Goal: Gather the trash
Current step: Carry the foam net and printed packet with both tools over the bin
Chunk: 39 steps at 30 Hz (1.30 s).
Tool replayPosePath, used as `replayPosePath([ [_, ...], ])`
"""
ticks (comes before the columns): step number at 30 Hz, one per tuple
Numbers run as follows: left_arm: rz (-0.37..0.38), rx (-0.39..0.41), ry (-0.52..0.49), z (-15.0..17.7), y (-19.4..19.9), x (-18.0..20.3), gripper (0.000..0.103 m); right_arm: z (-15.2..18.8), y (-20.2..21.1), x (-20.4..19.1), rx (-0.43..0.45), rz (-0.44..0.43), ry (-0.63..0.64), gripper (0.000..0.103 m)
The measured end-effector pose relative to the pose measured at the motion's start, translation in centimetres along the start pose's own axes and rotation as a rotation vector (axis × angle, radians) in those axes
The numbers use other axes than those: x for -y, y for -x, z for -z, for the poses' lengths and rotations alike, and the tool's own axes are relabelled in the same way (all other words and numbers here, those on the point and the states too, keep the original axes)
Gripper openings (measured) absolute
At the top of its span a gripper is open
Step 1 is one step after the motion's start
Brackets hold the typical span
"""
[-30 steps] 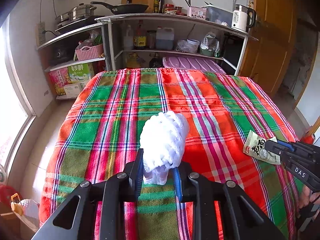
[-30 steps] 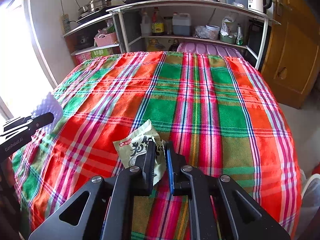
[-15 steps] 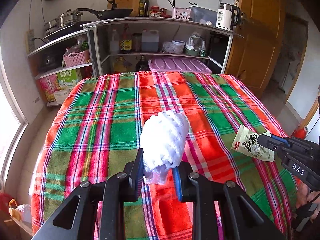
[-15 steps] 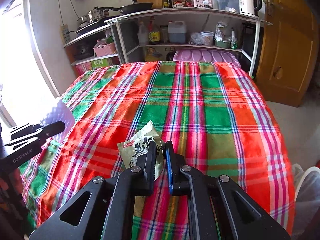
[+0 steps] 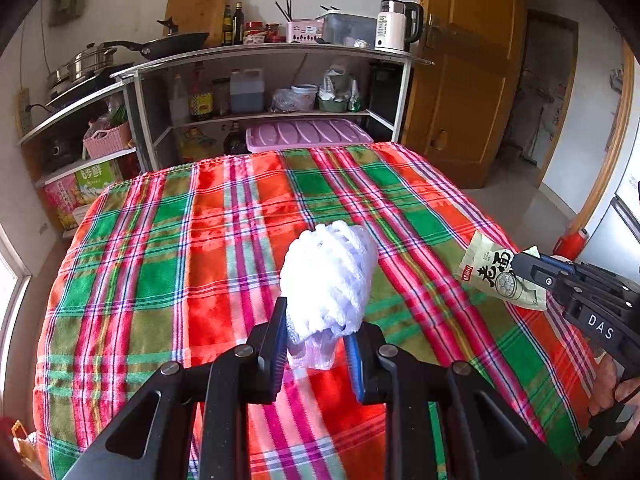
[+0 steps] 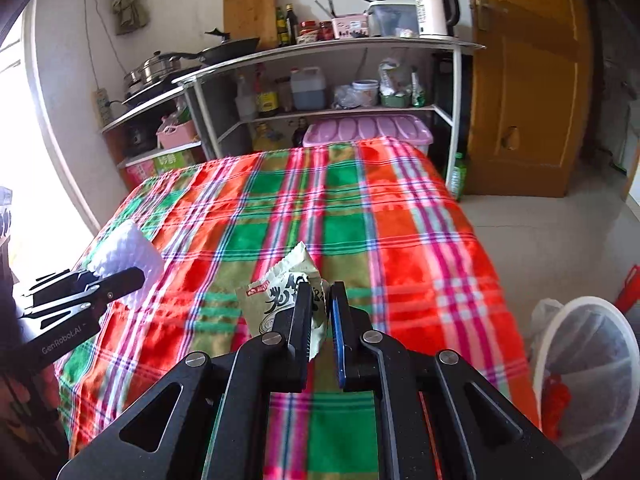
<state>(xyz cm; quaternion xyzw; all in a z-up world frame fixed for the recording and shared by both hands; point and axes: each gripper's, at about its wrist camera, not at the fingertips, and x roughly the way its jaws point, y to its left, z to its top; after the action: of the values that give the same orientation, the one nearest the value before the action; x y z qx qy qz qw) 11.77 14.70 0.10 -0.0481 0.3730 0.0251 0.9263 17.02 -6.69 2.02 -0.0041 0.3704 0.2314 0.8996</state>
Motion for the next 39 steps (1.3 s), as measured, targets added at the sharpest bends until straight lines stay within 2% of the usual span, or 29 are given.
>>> replayPosePath([
  [17,0.162,-0.002,-0.163,-0.6,-0.6,12.2,0.026,2.6,7.3,8.5,0.073,0.147,-0.144,0.009],
  [27,0.262,0.008,-0.263,-1.0,-1.2,20.2,0.026,4.6,10.9,13.8,0.098,0.282,-0.223,0.009],
  [39,0.347,-0.023,-0.344,-0.7,-2.8,27.1,0.026,6.6,14.2,19.3,0.109,0.401,-0.315,0.010],
])
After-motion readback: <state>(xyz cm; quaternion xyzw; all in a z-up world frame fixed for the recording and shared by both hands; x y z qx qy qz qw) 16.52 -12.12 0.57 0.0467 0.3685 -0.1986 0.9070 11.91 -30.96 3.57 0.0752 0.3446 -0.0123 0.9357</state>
